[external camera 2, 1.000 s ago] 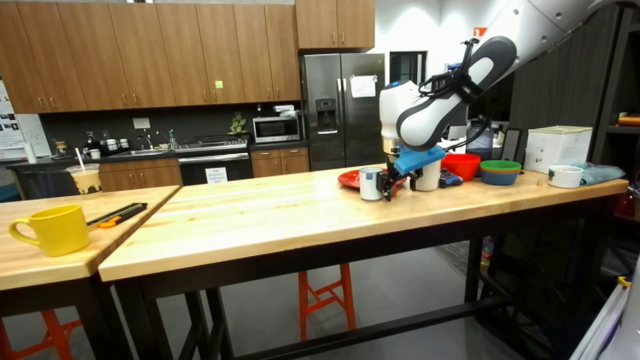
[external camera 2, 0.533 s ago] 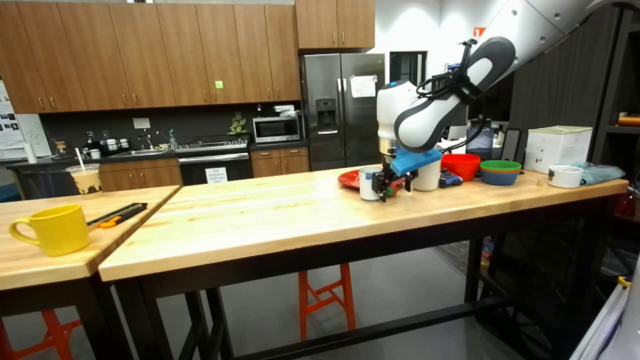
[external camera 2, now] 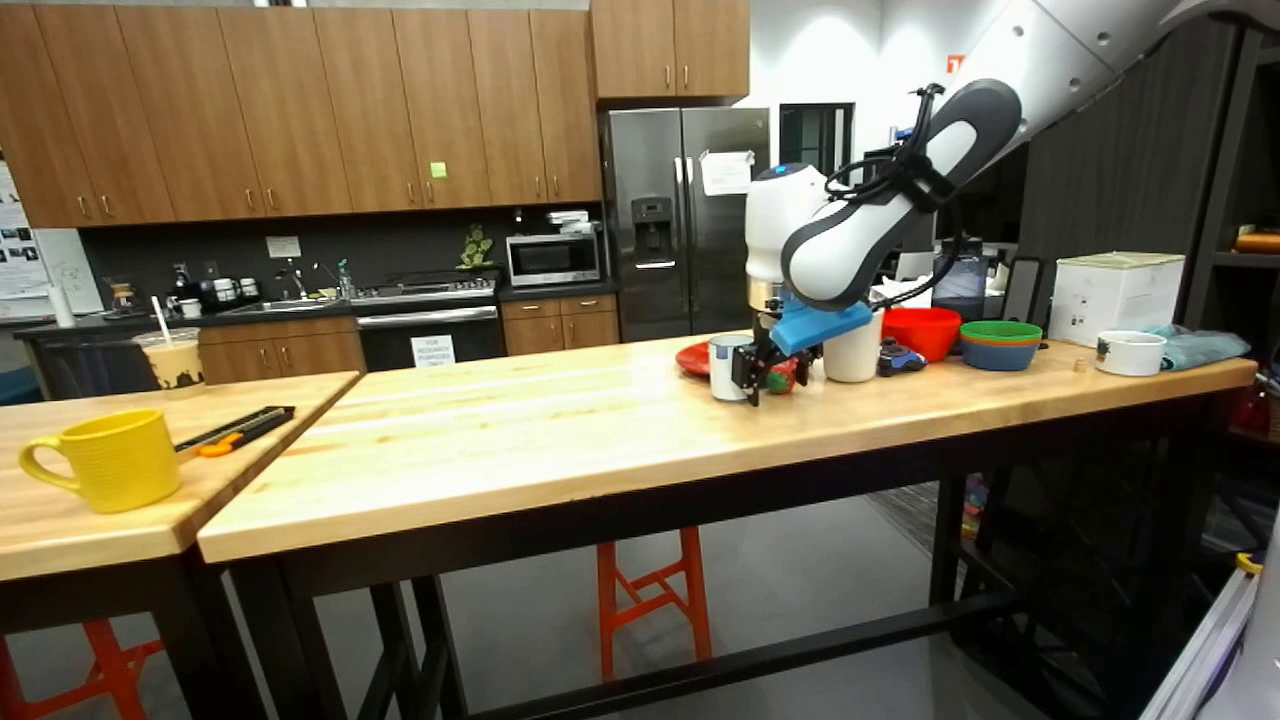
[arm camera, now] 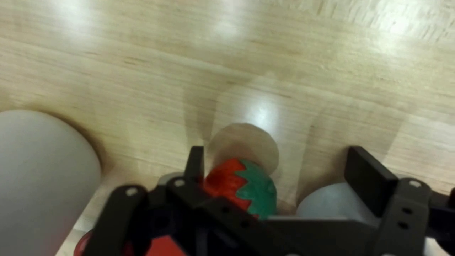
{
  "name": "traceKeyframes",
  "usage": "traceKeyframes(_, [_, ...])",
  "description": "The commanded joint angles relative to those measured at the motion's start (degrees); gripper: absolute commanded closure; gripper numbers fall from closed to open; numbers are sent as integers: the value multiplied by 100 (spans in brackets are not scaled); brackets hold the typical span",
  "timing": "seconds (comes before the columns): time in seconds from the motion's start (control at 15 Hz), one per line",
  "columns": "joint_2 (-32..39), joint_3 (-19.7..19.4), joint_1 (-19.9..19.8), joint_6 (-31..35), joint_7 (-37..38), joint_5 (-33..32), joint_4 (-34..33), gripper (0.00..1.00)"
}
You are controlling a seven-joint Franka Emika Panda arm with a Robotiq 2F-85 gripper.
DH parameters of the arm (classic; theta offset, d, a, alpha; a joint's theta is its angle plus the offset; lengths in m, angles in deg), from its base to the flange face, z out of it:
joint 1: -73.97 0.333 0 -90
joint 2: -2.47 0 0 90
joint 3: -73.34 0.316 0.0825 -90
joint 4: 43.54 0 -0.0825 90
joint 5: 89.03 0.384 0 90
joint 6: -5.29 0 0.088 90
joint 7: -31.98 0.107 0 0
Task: Pick up the red plush toy from the table and place it on the red plate
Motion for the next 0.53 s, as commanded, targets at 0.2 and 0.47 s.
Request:
traceKeyframes(0.2, [164,-109,25,81,76,-324,-177,0])
traceKeyframes(0.47, [190,-264,-41,75,229,-759,-255,0])
